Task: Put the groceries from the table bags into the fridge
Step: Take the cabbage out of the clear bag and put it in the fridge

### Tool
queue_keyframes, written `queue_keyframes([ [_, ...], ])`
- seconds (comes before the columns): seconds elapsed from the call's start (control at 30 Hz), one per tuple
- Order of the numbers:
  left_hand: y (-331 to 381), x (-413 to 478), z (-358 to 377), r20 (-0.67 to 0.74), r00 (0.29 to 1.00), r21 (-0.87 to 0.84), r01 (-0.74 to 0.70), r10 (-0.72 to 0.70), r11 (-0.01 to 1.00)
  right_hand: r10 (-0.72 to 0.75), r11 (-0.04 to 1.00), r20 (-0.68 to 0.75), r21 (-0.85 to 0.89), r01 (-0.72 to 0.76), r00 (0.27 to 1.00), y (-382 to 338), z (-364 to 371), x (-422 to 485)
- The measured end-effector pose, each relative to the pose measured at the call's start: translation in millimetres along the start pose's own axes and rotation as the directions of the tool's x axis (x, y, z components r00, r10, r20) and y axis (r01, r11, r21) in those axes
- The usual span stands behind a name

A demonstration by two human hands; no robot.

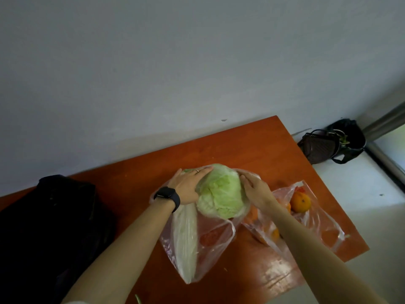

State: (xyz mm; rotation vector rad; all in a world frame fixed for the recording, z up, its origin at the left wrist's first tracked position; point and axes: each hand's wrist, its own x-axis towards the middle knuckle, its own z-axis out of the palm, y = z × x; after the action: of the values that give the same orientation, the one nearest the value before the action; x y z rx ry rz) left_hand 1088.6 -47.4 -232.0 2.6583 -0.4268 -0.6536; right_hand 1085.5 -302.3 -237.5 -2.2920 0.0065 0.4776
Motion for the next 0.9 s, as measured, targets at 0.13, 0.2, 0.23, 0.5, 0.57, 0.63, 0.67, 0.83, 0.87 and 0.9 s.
queue_keyframes([
  [0.13,-16,8,1,-0.041,0.999,-0.175,0.025,-0.032,0.984,-0.058,0.992,0.001,-0.114,0.058,0.998,6,-5,34],
  [0.2,-18,9,4,-0.075,0.996,-0.189,0.042,-0.058,0.981,-0.038,0.987,0.014,-0.153,0.039,0.999,9,-5,48],
  [0.23,-18,11,5,-0.094,0.993,-0.202,0.049,-0.069,0.978,-0.017,0.986,0.041,-0.165,0.023,0.999,9,-6,55],
  [0.5,-4,33,-15,0.036,0.969,-0.327,0.243,-0.245,0.913,0.292,0.956,0.322,-0.126,-0.265,0.901,29,-8,108],
  [0.57,-3,34,-20,0.031,0.962,-0.258,0.272,-0.273,0.927,0.324,0.945,0.365,-0.091,-0.313,0.873,33,-6,102],
  [0.63,1,33,-25,0.002,0.966,-0.195,0.253,-0.258,0.947,0.324,0.944,0.324,-0.050,-0.326,0.889,30,1,88],
  [0.67,5,33,-25,-0.009,0.971,-0.169,0.233,-0.237,0.958,0.324,0.939,0.268,0.028,-0.343,0.907,30,4,79],
  [0.83,15,30,-15,-0.024,0.986,-0.167,0.161,-0.167,0.973,0.381,0.801,0.001,0.500,-0.331,0.924,27,1,8],
  [0.87,17,31,-16,-0.037,0.987,-0.161,0.150,-0.158,0.976,0.345,0.829,-0.024,0.476,-0.292,0.938,25,-1,-4],
  [0.9,19,33,-17,-0.045,0.989,-0.161,0.135,-0.144,0.978,0.300,0.875,-0.062,0.415,-0.249,0.952,22,-1,-13],
])
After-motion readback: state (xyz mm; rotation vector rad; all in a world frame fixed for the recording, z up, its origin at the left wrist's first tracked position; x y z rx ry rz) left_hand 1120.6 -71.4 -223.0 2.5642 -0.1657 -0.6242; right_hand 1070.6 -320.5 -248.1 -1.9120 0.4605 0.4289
